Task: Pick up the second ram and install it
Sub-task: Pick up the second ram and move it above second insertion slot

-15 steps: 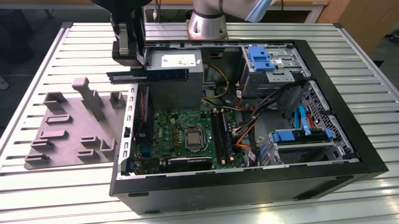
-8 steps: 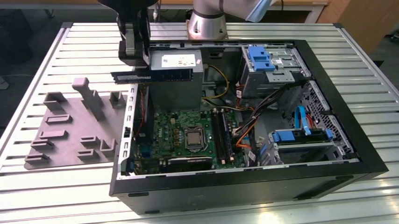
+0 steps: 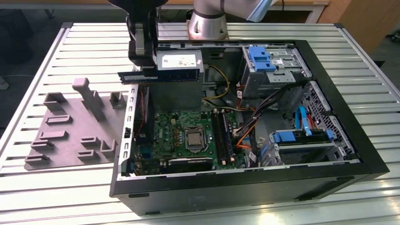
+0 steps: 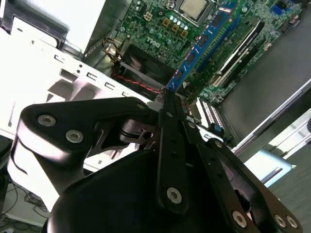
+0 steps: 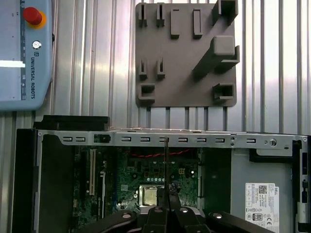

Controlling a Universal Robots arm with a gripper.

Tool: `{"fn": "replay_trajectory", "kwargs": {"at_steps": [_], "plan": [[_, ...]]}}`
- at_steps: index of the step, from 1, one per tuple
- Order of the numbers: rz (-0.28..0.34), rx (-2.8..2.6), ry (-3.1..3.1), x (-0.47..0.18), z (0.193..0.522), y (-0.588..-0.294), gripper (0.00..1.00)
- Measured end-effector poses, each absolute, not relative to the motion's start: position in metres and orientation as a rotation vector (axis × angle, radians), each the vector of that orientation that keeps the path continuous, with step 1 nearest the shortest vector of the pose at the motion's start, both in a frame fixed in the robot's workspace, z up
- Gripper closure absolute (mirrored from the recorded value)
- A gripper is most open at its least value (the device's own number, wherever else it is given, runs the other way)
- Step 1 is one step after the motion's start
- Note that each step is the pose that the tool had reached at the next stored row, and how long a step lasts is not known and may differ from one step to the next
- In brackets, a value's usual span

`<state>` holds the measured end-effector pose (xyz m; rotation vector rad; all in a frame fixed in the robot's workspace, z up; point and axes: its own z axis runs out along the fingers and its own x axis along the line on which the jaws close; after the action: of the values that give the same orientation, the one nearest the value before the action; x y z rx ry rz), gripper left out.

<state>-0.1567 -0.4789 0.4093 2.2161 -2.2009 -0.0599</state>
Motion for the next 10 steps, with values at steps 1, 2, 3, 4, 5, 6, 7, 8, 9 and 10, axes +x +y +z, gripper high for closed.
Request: {"fn": "replay_trajectory", "kwargs": {"at_steps": [1, 2, 3, 4, 5, 6, 7, 8, 9, 10], "plan": [[-0.060, 2.216, -2.201, -0.155, 0.409, -0.479, 0.88], [-0.060, 2.216, -2.201, -0.154, 0.409, -0.479, 0.88], [-0.060, 2.216, -2.201, -0.153, 0.409, -0.479, 0.88], [-0.060, 2.216, -2.201, -0.152, 0.409, -0.479, 0.88], [-0.060, 2.216, -2.201, -0.150, 0.409, -0.479, 0.88], [-0.060, 2.216, -2.201, -0.149, 0.409, -0.479, 0.88], [-0.060, 2.216, -2.201, -0.148, 0.409, -0.479, 0.88], [-0.060, 2.216, -2.201, -0.146, 0.409, -0.479, 0.88], [-0.060, 2.216, -2.201, -0.145, 0.409, -0.479, 0.88], [-0.060, 2.216, -2.201, -0.143, 0.409, -0.479, 0.88]]}}
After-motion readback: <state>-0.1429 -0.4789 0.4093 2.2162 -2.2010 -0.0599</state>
